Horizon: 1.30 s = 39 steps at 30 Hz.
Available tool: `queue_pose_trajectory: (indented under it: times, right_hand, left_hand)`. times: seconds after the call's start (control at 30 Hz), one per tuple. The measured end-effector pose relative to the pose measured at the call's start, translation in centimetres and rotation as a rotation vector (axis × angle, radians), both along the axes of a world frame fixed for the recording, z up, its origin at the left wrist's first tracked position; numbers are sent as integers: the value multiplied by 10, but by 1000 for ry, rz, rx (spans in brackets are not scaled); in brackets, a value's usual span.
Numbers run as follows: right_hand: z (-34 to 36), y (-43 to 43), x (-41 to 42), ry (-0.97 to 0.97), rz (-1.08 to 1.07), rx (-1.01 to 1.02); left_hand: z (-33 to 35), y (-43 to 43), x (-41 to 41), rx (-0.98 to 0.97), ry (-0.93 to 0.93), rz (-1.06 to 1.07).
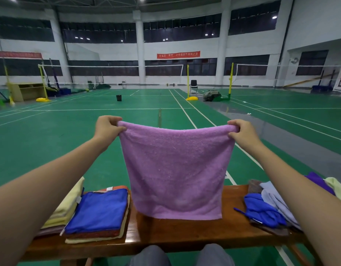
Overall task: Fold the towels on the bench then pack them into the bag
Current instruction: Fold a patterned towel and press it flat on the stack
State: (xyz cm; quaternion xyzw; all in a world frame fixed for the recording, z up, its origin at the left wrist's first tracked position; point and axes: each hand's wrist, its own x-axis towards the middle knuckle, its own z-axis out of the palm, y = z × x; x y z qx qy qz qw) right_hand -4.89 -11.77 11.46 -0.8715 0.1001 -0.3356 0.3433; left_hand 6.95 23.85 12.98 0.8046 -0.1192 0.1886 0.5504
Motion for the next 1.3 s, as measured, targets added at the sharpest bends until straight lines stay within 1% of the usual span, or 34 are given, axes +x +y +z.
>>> queue_pose_trajectory:
  times: [0.07,0.13,0.2,0.3,0.4,0.47,0.57,0.63,0.7,0.77,0.9,1.03,1.1,1.17,1.3]
  right_hand:
    - [-2,-1,5,-34,-64,-79]
    - [-3,-3,8,-67,-115,-122]
    - [-3,-8,11,-76,-151,-127]
    - [-8,-19,16,-60,-175,-86]
    - [-16,-26,24,-25,-193,-34]
    - [-21,-27,30,-19,-196,74]
    - [-26,-31,44,-22,-171,397]
    - [-28,-34,55,-62,-148,590]
    - [-26,-36,67,-119,-137,697]
    - [-19,-36,77,-174,-117,758]
    - [11,-34,94,-307,-75,762]
    - [46,-30,92,-465,-32,702]
    - [49,-28,83,-483,-1,665]
    - [39,-25,69,-438,39,643]
    - [-18,-15,33,-306,44,581]
  left_hand:
    - [-1,1,2,56,-6,9]
    - [-2,3,4,58,10,-9]
    - [-1,3,3,0,61,-53]
    - [-5,4,3,-101,198,-161]
    - [-16,-1,13,-216,280,-231]
    - [-24,-8,21,-262,288,-234]
    - [-28,-18,34,-267,268,-227]
    - [-27,-24,43,-276,255,-247]
    - [-23,-31,53,-295,230,-254]
    - [-18,-39,63,-330,192,-231]
    - [7,-55,83,-475,100,-181]
    - [41,-56,89,-605,11,-261]
    - [44,-51,85,-570,-29,-272]
    - [33,-43,74,-461,-29,-255]
    - [-20,-21,43,-307,67,-279]
